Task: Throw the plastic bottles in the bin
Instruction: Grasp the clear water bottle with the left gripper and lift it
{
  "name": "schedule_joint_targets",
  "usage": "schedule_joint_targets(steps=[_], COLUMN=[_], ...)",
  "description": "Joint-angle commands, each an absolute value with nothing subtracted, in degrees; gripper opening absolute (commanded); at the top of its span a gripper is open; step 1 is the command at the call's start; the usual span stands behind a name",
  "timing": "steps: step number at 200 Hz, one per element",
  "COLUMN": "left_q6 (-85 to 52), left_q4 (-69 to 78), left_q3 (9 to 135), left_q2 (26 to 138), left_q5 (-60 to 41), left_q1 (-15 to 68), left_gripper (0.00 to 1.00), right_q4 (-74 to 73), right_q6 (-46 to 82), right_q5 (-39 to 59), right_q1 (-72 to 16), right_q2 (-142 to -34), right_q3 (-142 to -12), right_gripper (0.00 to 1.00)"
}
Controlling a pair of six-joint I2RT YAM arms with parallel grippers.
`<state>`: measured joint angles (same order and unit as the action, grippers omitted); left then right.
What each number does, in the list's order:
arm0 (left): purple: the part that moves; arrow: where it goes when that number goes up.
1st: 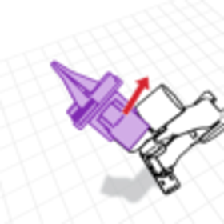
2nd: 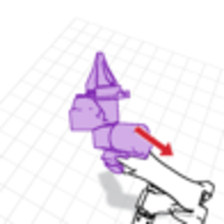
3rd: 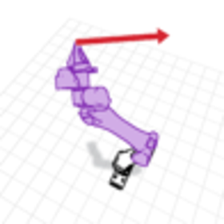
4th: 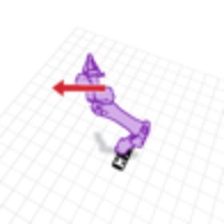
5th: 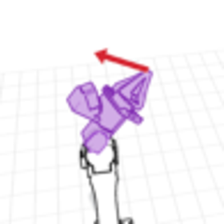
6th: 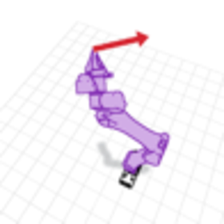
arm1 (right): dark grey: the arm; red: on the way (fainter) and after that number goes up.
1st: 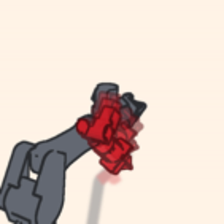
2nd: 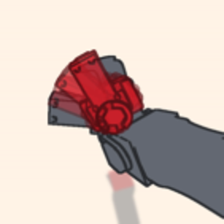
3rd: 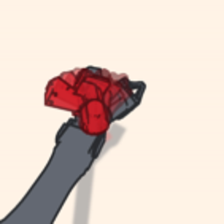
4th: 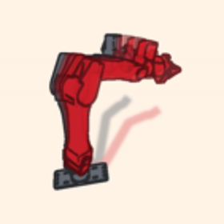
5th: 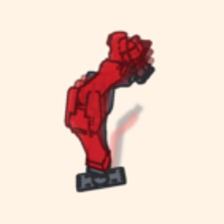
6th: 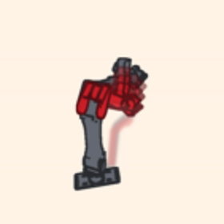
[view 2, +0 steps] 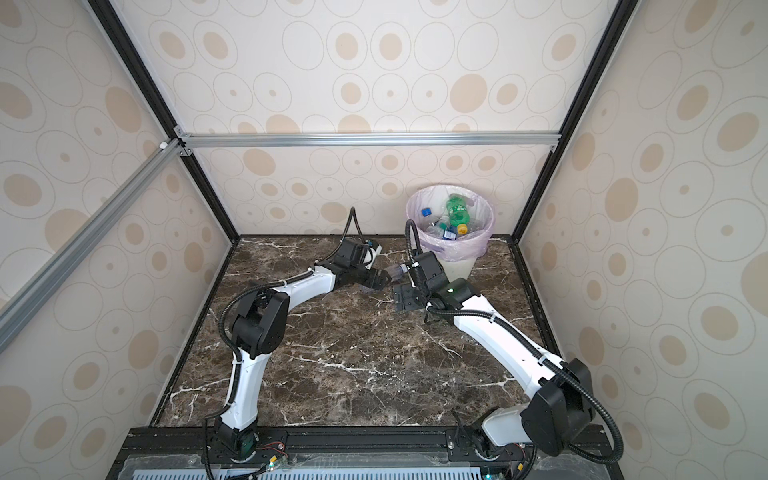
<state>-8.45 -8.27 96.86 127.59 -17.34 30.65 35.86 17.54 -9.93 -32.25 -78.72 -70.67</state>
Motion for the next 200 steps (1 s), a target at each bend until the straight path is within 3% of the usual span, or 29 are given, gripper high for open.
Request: schedule_joint_targets(steps=[1,62,108,161,200], left_q6=[-3.16,-3.37,-4.87,-12.57,-25.27], left_q4=[-11.63,-13.28,-12.84,-7.98,3.62], left_q3=[99.77,100.77,98.29,88.81,74.55], left_q2=[129.73,132.71,131.87,122.47,112.49], left_q5=[-14.78,-12.92,-14.45,-18.95,-29.67], left_q1=[30.98,31.89,32.78,32.34,30.39], left_gripper=[0.97,0.86,0.66,0.58,0.54], right_q4=[37.18,36.05,35.24,33.78,29.59], right_q6=[18.36,19.59,20.75,26.60,31.91], right_q5=[-8.92,-6.42,-5.26,-4.46,1.53], right_q1=[-31.90,-30.77,-30.60,-29.93,-29.09], right_q2=[-77.37,-76.46,-76.90,-77.41,-78.86], right_q3=[-69.90,-68.56,-68.38,-68.10,-67.85], right_gripper=[1.00,1.00,1.00,1.00,1.00])
